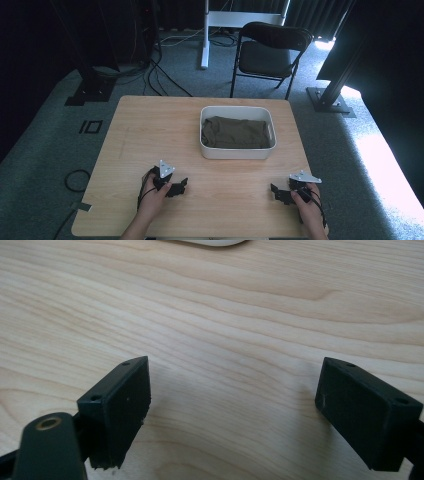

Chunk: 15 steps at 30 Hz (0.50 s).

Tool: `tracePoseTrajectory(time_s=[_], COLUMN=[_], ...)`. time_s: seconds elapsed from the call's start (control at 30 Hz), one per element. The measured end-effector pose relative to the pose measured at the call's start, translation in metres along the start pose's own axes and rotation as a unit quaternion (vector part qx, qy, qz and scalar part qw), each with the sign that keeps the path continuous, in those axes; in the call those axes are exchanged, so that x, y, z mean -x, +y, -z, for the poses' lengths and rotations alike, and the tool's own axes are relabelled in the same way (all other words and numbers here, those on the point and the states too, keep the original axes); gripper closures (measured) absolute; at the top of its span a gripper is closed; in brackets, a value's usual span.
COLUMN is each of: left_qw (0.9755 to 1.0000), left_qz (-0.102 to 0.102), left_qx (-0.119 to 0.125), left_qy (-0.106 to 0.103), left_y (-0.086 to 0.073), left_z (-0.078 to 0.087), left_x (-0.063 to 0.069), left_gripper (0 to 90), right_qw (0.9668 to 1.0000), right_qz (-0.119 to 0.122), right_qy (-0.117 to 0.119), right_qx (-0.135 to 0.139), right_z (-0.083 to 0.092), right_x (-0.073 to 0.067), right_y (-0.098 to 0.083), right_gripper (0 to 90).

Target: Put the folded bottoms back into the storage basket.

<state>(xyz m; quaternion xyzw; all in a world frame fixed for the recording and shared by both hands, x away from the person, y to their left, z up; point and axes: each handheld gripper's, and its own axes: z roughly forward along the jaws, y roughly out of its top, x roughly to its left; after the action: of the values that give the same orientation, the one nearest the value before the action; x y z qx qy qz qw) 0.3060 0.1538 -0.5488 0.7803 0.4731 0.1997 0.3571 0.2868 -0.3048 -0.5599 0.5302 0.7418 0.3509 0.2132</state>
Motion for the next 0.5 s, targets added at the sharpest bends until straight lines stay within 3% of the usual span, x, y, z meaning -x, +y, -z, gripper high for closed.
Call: tracePoseTrajectory(time_s=[0.17,0.33,0.5], left_qw=[0.9998,0.9992,0.9989], left_qz=[0.013,0.034,0.031], left_qx=[-0.007,0.004,-0.014], left_qy=[0.012,0.023,0.033], left_y=[-0.005,-0.009,-0.013], left_z=[0.003,0.006,0.008], left_x=[-0.004,-0.009,-0.014], left_gripper=[16.7,16.7,16.7], right_qw=[0.9998,0.9995,0.9995], right_qz=[-0.003,0.003,0.002], right_qy=[-0.018,-0.030,-0.031], right_qx=[-0.006,-0.010,-0.010], right_z=[0.000,-0.001,-0.001], right_x=[0.000,-0.002,-0.002], right_y=[-0.001,-0.001,-0.001], right_gripper=[14.2,13.2,13.0])
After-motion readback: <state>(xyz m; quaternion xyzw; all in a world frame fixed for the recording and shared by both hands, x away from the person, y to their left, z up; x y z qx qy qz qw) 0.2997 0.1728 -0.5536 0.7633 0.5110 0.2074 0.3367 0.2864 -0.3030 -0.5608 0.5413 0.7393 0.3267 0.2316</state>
